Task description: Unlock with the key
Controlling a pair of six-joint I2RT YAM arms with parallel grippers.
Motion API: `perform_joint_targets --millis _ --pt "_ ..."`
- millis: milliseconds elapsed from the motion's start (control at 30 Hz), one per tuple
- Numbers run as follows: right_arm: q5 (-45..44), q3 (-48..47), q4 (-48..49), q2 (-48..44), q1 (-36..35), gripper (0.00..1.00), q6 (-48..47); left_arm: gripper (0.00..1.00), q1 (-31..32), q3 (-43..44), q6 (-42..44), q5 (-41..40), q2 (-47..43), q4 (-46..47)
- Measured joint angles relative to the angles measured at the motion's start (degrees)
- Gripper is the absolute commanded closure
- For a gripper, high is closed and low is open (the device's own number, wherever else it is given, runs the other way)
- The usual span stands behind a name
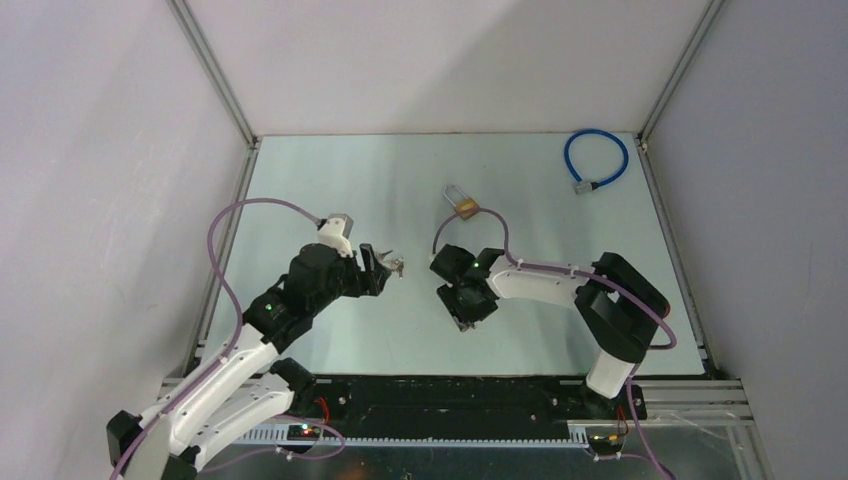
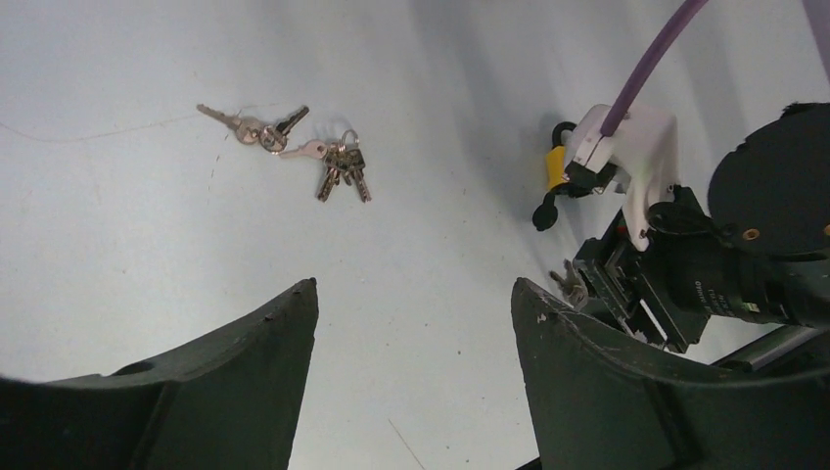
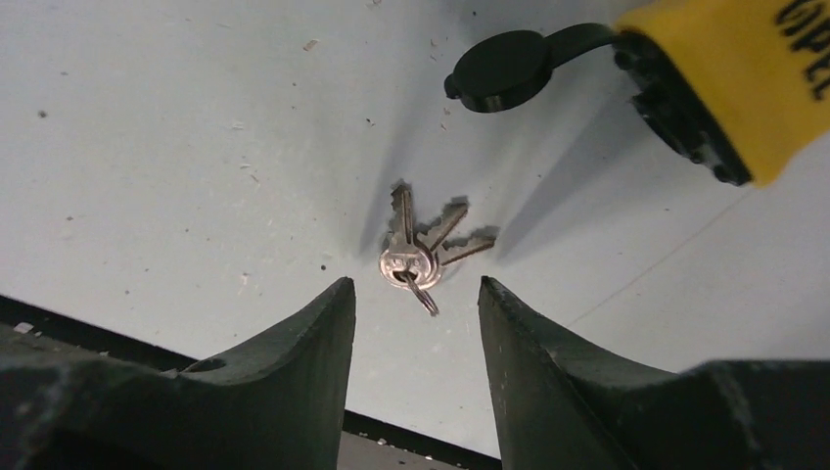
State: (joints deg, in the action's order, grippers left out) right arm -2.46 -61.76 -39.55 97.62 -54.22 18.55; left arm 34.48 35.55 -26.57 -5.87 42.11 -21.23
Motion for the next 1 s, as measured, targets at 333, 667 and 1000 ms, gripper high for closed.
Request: perform_joint_targets --millis 333,667,1000 --pt "-2.21 -2.03 -0.63 4.28 -1.36 0.97 2.03 0.24 0.0 -0.37 -0.52 0.04 1.14 -0.83" --pt "-5.29 0.28 3.37 -0.44 -1.73 1.0 1.97 0.27 0.0 -0.37 -4.13 3.15 5.11 0.04" --pt "-4.02 9.64 15.65 -20.09 -0.26 1.0 -0.2 0.3 0.0 -5.2 -12.83 14.29 7.15 16.39"
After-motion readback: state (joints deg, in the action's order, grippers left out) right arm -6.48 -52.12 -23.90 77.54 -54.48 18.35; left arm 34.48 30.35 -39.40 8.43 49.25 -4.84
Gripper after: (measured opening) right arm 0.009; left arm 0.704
